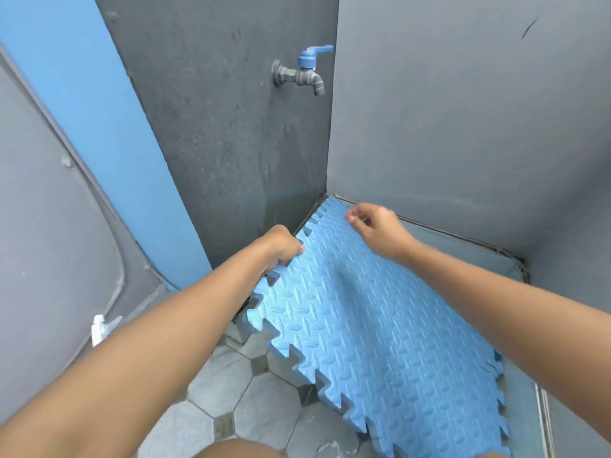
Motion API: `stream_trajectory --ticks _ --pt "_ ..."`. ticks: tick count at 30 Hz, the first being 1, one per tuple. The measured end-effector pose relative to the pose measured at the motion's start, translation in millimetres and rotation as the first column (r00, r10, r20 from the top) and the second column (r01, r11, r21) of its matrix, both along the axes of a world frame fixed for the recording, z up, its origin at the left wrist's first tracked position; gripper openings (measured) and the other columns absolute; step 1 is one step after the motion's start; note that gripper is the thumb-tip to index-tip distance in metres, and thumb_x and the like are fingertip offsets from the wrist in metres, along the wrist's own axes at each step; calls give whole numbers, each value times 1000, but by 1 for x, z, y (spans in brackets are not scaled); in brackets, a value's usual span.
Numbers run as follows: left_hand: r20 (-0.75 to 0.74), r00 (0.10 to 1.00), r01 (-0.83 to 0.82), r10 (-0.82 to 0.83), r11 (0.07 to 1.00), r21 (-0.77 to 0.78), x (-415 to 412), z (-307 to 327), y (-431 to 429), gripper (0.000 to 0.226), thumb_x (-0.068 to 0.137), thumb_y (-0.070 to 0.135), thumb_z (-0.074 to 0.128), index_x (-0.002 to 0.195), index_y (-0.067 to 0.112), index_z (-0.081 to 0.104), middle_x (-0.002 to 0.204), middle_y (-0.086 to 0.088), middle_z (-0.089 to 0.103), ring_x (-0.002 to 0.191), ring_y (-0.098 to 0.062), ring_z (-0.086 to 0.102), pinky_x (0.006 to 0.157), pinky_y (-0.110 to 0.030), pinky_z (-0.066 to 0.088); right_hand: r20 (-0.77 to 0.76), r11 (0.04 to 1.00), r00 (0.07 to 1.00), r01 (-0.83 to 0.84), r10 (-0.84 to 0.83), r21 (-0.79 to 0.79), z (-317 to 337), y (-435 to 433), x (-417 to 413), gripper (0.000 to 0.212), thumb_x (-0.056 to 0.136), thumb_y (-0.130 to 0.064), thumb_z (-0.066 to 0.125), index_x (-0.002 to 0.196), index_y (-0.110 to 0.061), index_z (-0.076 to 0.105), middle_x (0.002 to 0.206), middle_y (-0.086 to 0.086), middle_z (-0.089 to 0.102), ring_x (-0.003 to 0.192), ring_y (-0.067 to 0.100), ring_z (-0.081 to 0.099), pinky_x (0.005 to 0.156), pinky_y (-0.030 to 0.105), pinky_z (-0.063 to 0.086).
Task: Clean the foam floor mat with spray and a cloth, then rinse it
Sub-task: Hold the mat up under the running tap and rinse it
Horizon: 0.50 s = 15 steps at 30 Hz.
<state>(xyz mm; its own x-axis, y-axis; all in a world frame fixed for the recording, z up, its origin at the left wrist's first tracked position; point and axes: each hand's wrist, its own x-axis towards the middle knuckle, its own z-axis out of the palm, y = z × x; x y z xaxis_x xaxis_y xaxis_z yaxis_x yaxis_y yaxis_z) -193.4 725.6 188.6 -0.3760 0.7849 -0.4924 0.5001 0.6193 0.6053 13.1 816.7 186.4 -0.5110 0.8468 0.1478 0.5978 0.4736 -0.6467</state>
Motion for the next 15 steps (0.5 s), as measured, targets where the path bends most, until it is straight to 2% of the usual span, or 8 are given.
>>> stream_trajectory --ticks 3,7,9,11,12,13,14,15 --pt "-70 995 -61 72 988 140 -8 13 -9 29 99 25 67 79 7 56 79 -6 53 65 -22 45 65 -30 42 -106 994 993 59 -50 89 49 37 -21 19 100 -26 50 104 -16 66 92 -1 66 82 19 58 75 30 47" --pt "-76 989 -100 129 945 311 -37 59 -24 28 96 27 73 88 1 74 74 -3 59 59 -21 45 56 -22 37 -186 950 979 -23 84 310 130 71 -58 24 98 -24 51 120 -18 60 111 3 58 93 15 54 82 19 41" --pt "-113 988 -59 107 929 366 -46 76 -32 29 96 29 73 95 1 76 84 -4 64 69 -20 52 64 -25 43 -233 934 966 -23 113 357 171 85 -83 34 99 -31 48 130 -19 56 119 0 54 107 14 53 96 25 42" --pt "-192 979 12 74 912 410 -48 85 -35 30 97 31 72 100 2 76 96 -4 62 98 -21 57 82 -31 46 -187 931 976 -39 114 364 200 98 -105 39 102 -35 41 137 -19 53 129 2 54 121 18 48 109 33 36" --pt "-230 971 47 59 901 432 -48 90 -36 28 98 31 71 100 5 77 101 -4 63 113 -20 56 91 -32 45 -98 924 989 -69 114 376 207 102 -112 36 104 -36 36 130 -22 57 127 2 57 121 21 48 112 36 33" --pt "-256 965 74 49 890 449 -48 94 -36 24 98 32 70 99 9 78 107 -4 65 124 -21 53 97 -34 45 9 913 993 -110 116 392 209 104 -117 33 105 -36 30 109 -27 62 111 -1 62 112 24 49 113 39 32" --pt "-271 962 91 43 882 462 -49 99 -37 21 97 33 70 95 14 78 114 -5 68 131 -21 52 101 -37 45 82 901 991 -130 105 413 209 104 -119 36 106 -35 25 84 -31 53 89 -7 57 97 23 47 110 42 33" --pt "-280 959 100 43 875 474 -50 104 -37 17 97 33 71 91 18 77 119 -6 69 134 -22 51 102 -38 46 92 892 990 -135 105 432 206 105 -122 38 107 -33 23 71 -32 38 74 -11 46 87 20 41 107 42 34"
